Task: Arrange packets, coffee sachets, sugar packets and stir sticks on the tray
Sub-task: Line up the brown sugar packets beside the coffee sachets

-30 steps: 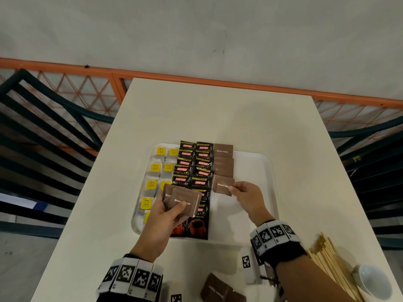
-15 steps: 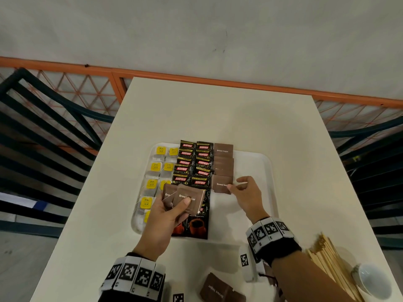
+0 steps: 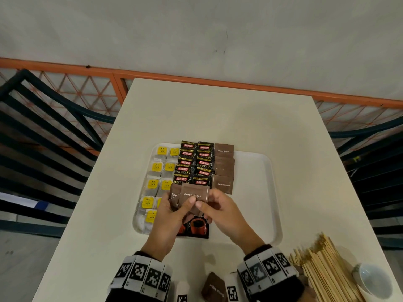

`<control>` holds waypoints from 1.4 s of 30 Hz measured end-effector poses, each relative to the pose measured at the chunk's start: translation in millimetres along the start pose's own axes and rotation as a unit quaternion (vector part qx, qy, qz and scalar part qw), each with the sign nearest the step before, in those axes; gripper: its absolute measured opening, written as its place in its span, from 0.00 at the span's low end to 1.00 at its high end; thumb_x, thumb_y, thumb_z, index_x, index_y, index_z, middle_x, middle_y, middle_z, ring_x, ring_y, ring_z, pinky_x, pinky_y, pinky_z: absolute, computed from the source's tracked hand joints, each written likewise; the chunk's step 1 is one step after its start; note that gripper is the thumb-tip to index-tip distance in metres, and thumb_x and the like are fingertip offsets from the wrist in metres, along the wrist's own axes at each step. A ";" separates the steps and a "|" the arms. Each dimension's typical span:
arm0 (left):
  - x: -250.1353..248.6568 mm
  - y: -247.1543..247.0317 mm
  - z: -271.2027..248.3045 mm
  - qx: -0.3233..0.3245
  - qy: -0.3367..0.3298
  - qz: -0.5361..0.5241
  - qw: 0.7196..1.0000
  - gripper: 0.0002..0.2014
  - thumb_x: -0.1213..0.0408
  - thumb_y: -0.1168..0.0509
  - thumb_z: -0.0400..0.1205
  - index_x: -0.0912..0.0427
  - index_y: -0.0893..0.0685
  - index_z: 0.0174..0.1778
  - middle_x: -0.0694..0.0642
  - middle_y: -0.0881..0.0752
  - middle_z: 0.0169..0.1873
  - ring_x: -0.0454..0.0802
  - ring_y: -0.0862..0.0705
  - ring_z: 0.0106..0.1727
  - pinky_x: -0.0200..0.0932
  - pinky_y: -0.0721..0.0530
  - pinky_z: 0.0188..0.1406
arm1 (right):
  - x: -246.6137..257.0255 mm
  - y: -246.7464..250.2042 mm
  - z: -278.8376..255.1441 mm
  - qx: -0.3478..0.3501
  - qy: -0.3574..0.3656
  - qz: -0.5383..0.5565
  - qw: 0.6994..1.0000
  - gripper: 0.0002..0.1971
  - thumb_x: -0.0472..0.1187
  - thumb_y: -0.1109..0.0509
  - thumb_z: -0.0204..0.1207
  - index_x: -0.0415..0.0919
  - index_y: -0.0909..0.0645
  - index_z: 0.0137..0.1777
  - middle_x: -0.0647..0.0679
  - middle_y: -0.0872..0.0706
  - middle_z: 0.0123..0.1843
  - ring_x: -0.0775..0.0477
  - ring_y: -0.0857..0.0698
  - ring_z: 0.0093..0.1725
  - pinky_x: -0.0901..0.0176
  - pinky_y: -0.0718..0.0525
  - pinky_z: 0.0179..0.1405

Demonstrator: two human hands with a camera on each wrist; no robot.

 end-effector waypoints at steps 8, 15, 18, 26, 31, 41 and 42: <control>9.1 1.3 -3.0 0.040 0.030 -0.005 0.999 0.19 0.78 0.37 0.79 0.55 0.24 0.63 0.56 0.12 0.54 0.53 0.11 0.52 0.39 0.12 0.39 | -14.5 12.2 -1.5 -0.050 -0.014 0.048 0.997 0.08 0.35 0.33 0.78 0.40 0.15 0.55 0.49 0.14 0.42 0.58 0.17 0.35 0.65 0.15 0.41; 14.9 0.9 -1.1 0.036 0.060 -0.008 0.998 0.19 0.81 0.41 0.79 0.52 0.23 0.56 0.57 0.14 0.52 0.55 0.14 0.53 0.39 0.11 0.39 | -32.4 35.2 -1.5 -0.141 -0.074 0.205 0.966 0.04 0.30 0.32 0.76 0.35 0.16 0.46 0.45 0.14 0.37 0.50 0.16 0.36 0.64 0.14 0.38; 15.0 2.3 0.1 0.029 0.062 -0.005 0.998 0.19 0.81 0.40 0.79 0.52 0.24 0.57 0.56 0.14 0.51 0.53 0.13 0.51 0.38 0.11 0.37 | -42.5 45.1 5.2 -0.189 -0.099 0.218 0.952 0.03 0.29 0.32 0.75 0.34 0.17 0.46 0.43 0.15 0.37 0.50 0.17 0.33 0.66 0.14 0.33; 12.5 3.5 -2.0 0.023 0.055 -0.004 0.998 0.19 0.81 0.38 0.78 0.56 0.24 0.60 0.59 0.14 0.54 0.54 0.13 0.53 0.39 0.11 0.39 | -50.3 51.3 22.7 -0.223 -0.126 0.021 0.966 0.03 0.33 0.27 0.72 0.39 0.17 0.44 0.47 0.14 0.34 0.52 0.19 0.31 0.64 0.23 0.30; 9.3 3.0 -2.7 0.026 0.040 -0.001 0.999 0.18 0.80 0.36 0.77 0.55 0.23 0.57 0.57 0.12 0.51 0.48 0.11 0.48 0.40 0.11 0.41 | -49.2 50.7 27.2 -0.263 -0.121 -0.088 0.953 0.06 0.38 0.24 0.70 0.41 0.20 0.41 0.49 0.15 0.38 0.50 0.18 0.40 0.62 0.20 0.43; 7.6 0.2 -3.6 0.003 0.022 -0.003 1.000 0.19 0.80 0.33 0.75 0.61 0.22 0.60 0.60 0.13 0.51 0.49 0.11 0.47 0.42 0.10 0.42 | -34.5 41.9 17.3 -0.254 -0.070 -0.165 0.951 0.12 0.47 0.27 0.73 0.42 0.27 0.45 0.50 0.22 0.37 0.53 0.24 0.36 0.69 0.30 0.32; 7.7 0.6 -3.6 -0.003 0.020 -0.005 1.000 0.19 0.80 0.33 0.75 0.59 0.22 0.59 0.59 0.13 0.50 0.50 0.11 0.47 0.41 0.10 0.41 | -28.5 38.6 13.2 -0.225 -0.059 -0.162 0.959 0.11 0.50 0.32 0.76 0.42 0.25 0.44 0.52 0.22 0.36 0.56 0.25 0.35 0.70 0.29 0.33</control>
Point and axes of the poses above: each hand's wrist, its own z-axis towards the middle knuckle, its own y-axis out of the back of the hand, x = y × z, the point moved 1 cm from there along z, towards the middle knuckle
